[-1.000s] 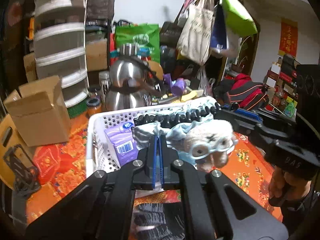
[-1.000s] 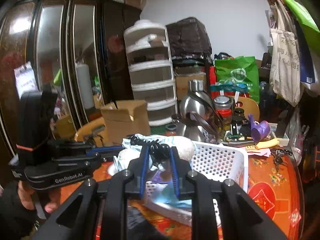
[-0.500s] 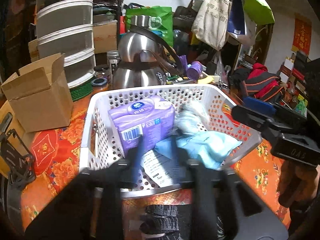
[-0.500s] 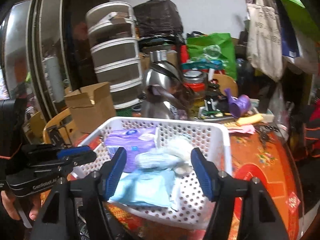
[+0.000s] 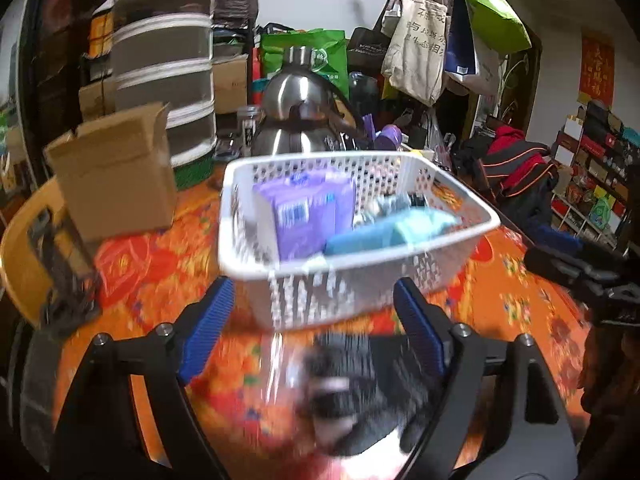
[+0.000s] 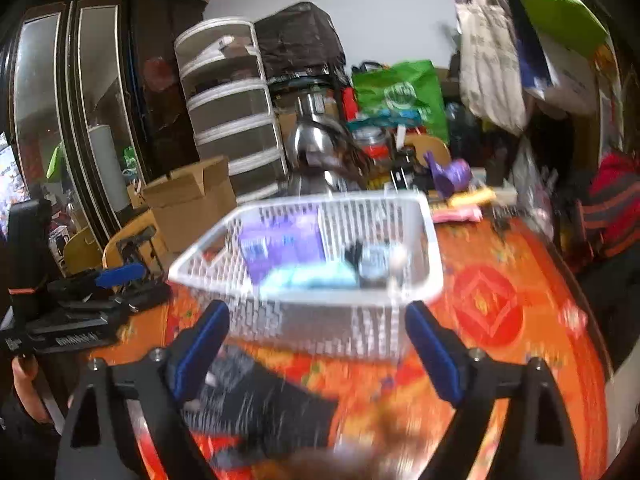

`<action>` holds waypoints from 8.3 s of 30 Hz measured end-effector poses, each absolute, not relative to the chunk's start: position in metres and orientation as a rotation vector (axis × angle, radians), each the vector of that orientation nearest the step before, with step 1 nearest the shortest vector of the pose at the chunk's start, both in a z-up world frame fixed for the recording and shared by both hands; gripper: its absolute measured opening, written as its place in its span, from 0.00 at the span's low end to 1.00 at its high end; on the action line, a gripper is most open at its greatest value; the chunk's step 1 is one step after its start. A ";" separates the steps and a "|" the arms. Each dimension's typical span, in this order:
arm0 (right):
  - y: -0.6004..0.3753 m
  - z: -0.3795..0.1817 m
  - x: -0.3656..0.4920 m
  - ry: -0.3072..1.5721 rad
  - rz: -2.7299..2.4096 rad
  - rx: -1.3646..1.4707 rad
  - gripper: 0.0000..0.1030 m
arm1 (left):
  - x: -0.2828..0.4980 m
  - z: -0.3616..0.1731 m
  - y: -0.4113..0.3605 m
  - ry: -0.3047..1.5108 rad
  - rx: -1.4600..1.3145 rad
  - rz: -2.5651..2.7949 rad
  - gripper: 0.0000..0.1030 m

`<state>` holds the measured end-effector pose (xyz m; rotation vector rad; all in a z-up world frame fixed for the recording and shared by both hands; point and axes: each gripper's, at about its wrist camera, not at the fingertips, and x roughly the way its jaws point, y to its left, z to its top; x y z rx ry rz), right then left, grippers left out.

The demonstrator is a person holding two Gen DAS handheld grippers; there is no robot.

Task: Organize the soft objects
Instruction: 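Move both tools back down to the black knit gloves, then grasp the black knit gloves with the right tool while the left tool grips them too, then lift the gloves over the basket and lower them inside, then open both tools and move them back to the plastic bag and cable, then grasp the black USB cable with the right tool while the left tool grasps the towel roll, then carry the cable and towel roll into the basket and open both tools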

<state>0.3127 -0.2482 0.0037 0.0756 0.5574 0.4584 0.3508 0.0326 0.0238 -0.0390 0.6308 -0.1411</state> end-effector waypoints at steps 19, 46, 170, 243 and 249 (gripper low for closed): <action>-0.237 -0.096 0.314 0.794 0.464 0.022 0.82 | 0.335 -0.076 0.020 0.853 -0.060 -0.234 0.81; -0.218 -0.101 0.307 0.793 0.514 -0.049 0.40 | 0.330 -0.081 0.005 0.836 0.025 -0.171 0.36; -0.232 -0.003 0.328 0.594 0.404 -0.101 0.80 | 0.352 0.003 0.050 0.717 -0.030 0.072 0.78; -0.243 -0.105 0.225 0.841 0.420 -0.092 0.50 | 0.294 -0.086 0.012 0.838 -0.026 0.004 0.28; -0.241 -0.090 0.229 0.813 0.418 -0.093 0.50 | 0.281 -0.071 0.014 0.794 -0.031 0.008 0.28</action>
